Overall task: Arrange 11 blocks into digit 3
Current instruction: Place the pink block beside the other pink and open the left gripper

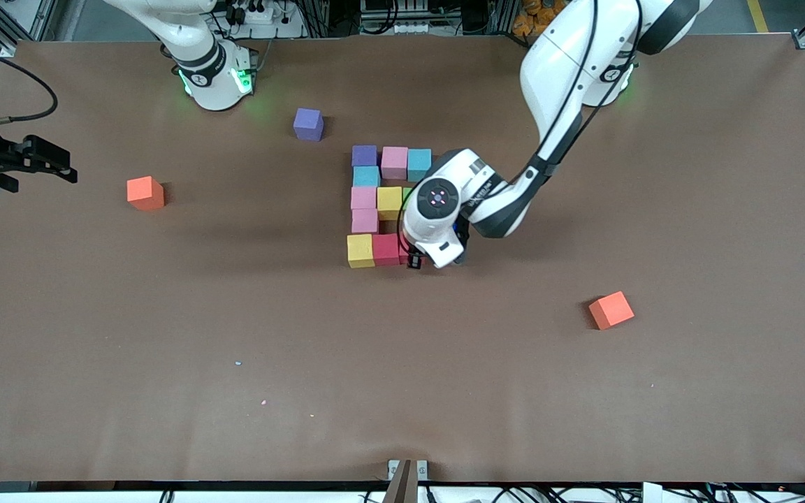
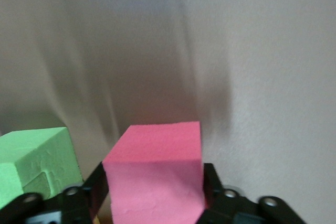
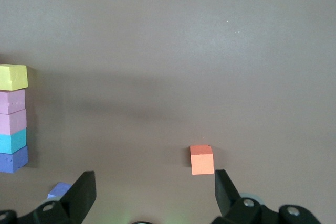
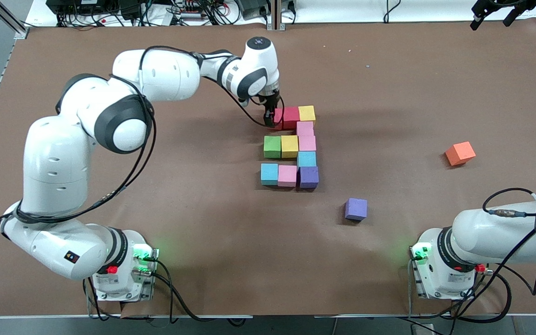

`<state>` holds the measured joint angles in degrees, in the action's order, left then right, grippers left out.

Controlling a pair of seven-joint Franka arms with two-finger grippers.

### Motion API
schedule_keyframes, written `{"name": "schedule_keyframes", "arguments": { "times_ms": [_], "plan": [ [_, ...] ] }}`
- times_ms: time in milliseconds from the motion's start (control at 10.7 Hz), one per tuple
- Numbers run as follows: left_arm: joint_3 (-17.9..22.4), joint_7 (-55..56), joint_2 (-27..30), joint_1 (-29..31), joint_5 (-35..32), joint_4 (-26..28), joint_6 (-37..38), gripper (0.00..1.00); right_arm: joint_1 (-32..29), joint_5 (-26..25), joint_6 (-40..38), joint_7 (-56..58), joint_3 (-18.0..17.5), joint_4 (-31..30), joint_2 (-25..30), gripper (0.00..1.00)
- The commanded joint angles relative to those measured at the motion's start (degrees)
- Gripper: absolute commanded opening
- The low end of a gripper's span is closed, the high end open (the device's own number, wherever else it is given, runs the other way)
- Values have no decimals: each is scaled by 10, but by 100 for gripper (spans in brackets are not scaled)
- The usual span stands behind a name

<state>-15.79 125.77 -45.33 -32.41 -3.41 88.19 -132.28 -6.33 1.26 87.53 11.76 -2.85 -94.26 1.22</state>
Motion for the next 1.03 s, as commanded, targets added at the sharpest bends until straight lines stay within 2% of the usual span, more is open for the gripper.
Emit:
{"name": "schedule_keyframes", "arguments": {
  "times_ms": [0, 466, 932],
  "plan": [
    [10, 1, 16, -4, -15, -10, 10, 100, -9, 12, 3, 0, -4, -4, 6, 100],
    [10, -55, 102, 22, -22, -9, 91, 100, -8, 12, 4, 0, -4, -4, 5, 100],
    [13, -210, 219, 51, -37, -6, 165, 100, -8, 12, 4, 0, -4, -4, 5, 100]
  ]
}}
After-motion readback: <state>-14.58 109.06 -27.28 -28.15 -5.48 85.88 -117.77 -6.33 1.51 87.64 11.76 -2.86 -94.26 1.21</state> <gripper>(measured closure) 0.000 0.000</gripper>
